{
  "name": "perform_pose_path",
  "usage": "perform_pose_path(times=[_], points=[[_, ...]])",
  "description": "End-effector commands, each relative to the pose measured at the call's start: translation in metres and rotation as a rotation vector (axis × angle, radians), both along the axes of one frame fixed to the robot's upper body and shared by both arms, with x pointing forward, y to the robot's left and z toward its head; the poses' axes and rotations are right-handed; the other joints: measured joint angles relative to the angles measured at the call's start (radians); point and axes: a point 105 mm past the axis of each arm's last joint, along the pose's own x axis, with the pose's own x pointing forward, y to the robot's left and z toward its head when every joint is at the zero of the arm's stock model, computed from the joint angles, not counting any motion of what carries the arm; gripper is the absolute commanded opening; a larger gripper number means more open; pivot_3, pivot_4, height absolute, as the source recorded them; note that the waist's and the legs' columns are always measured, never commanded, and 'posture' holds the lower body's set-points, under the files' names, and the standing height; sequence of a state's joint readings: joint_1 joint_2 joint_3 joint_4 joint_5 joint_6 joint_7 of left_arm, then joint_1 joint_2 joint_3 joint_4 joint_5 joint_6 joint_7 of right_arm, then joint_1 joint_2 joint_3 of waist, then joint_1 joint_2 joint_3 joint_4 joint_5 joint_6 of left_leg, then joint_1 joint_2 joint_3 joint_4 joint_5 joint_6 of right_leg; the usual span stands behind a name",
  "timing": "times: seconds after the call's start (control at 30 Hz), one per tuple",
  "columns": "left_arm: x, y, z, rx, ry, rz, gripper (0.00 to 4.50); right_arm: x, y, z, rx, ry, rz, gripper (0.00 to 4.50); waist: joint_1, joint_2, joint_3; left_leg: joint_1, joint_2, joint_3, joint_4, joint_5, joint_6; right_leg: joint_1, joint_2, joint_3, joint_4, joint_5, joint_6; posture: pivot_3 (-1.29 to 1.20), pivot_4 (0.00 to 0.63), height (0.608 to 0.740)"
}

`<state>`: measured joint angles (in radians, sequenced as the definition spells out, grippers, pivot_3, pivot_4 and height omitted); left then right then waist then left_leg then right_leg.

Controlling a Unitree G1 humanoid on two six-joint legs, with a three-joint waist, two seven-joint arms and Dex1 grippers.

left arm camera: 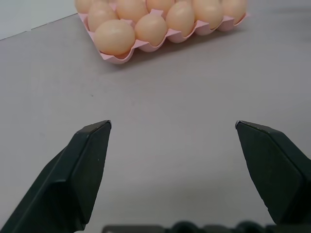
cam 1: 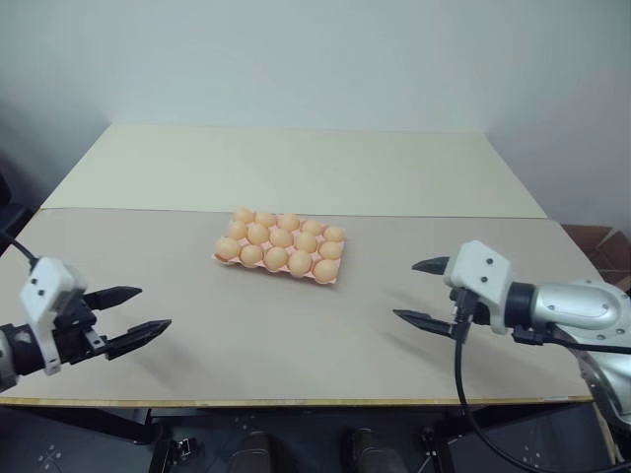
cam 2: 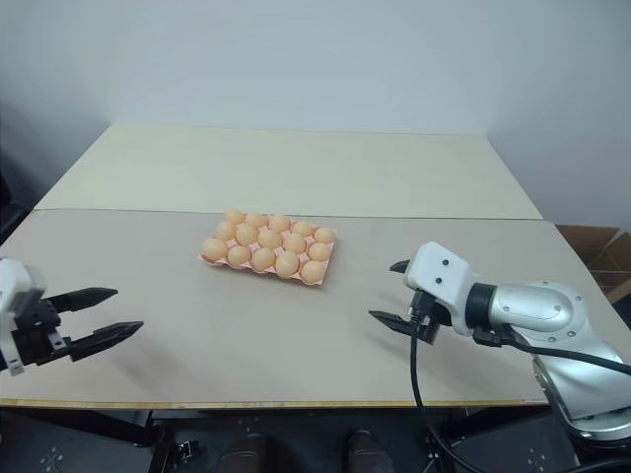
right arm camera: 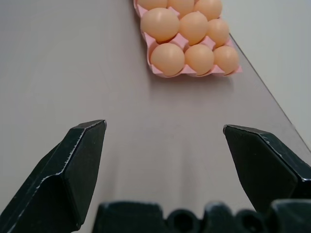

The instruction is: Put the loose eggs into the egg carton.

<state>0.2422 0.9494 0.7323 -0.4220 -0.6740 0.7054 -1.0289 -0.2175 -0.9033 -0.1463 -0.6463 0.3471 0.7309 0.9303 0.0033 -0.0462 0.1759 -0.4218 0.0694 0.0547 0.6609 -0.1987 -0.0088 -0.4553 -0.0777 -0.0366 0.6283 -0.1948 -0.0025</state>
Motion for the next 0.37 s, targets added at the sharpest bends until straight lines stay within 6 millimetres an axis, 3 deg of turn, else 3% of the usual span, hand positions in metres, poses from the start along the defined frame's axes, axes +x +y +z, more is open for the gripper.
perform_pose_path(times=[0.03, 0.37], points=[[-0.0093, -0.0066, 0.0120, 0.011, -0.035, -0.011, 4.47, 0.0004, -0.0098, 0.0073, -0.025, -0.041, 0.002, 4.50, 0.001, 0.000, 0.000, 0.000, 0.000, 0.000, 0.000, 0.000, 0.000, 0.000, 0.000, 0.000, 0.000, 0.000, 0.000, 0.00, 0.150, 0.740], [-0.0110, -0.0105, 0.0068, -0.025, 0.004, 0.016, 4.47, 0.0102, -0.0099, 0.0072, -0.035, -0.072, 0.011, 4.50, 0.003, 0.000, 0.000, 0.001, 0.000, 0.001, 0.000, 0.000, 0.000, 0.000, 0.000, 0.001, 0.000, 0.000, 0.000, 0.00, 0.150, 0.740]])
